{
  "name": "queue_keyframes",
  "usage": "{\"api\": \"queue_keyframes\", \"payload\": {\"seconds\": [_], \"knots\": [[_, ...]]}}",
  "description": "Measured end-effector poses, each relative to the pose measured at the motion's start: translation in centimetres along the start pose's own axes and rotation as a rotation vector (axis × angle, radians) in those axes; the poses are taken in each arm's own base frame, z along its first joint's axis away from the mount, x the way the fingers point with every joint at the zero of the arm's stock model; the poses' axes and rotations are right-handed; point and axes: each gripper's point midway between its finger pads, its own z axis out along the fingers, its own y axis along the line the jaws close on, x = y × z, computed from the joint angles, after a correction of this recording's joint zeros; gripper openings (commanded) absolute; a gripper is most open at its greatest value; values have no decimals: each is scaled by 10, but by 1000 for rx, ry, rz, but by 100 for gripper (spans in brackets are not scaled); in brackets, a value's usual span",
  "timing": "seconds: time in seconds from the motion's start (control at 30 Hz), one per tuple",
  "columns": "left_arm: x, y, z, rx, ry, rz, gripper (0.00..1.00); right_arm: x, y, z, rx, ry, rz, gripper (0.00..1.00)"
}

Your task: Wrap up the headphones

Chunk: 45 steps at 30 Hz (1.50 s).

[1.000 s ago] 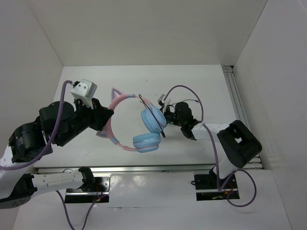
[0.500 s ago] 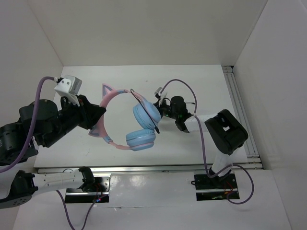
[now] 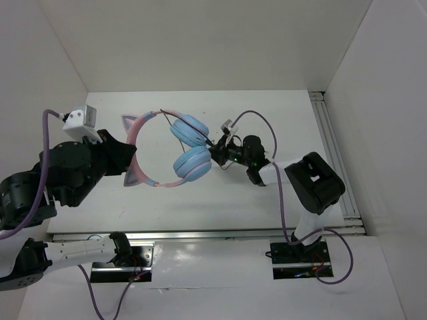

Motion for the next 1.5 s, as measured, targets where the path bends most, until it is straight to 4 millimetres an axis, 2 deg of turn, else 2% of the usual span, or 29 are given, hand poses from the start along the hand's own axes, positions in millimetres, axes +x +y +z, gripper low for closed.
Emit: {"api": "queue_keyframes", "payload": {"seconds": [0.1, 0.3, 0.47, 0.57, 0.67, 0.83, 0.97, 1.07, 1.2, 1.33, 1.5], "knots": [[6, 12, 10, -83, -24, -24, 0, 4, 14, -7, 5, 18, 2, 0], [7, 33, 36, -278, -142, -32, 0, -7, 56, -21, 18, 34, -49, 0], [11, 47, 73, -451, -223, 14, 0, -4, 87, -27, 27, 75, -80, 0], [20, 63, 104, -555, -219, 65, 0, 0, 91, -32, 63, 106, -98, 0], [25, 88, 127, -652, -192, 112, 0, -3, 93, -38, 110, 120, -131, 0], [15, 122, 142, -731, -172, 102, 0, -4, 95, -40, 173, 151, -183, 0], [13, 130, 156, -766, -169, 115, 0, -3, 98, -45, 201, 175, -213, 0], [29, 132, 180, -792, -118, 145, 0, -13, 106, -45, 193, 170, -232, 0], [62, 146, 204, -838, -2, 188, 0, -36, 116, -39, 188, 132, -258, 0], [77, 158, 209, -881, 62, 227, 0, -50, 112, -38, 220, 125, -295, 0], [80, 162, 207, -893, 84, 240, 0, -68, 104, -37, 262, 131, -338, 0]]}}
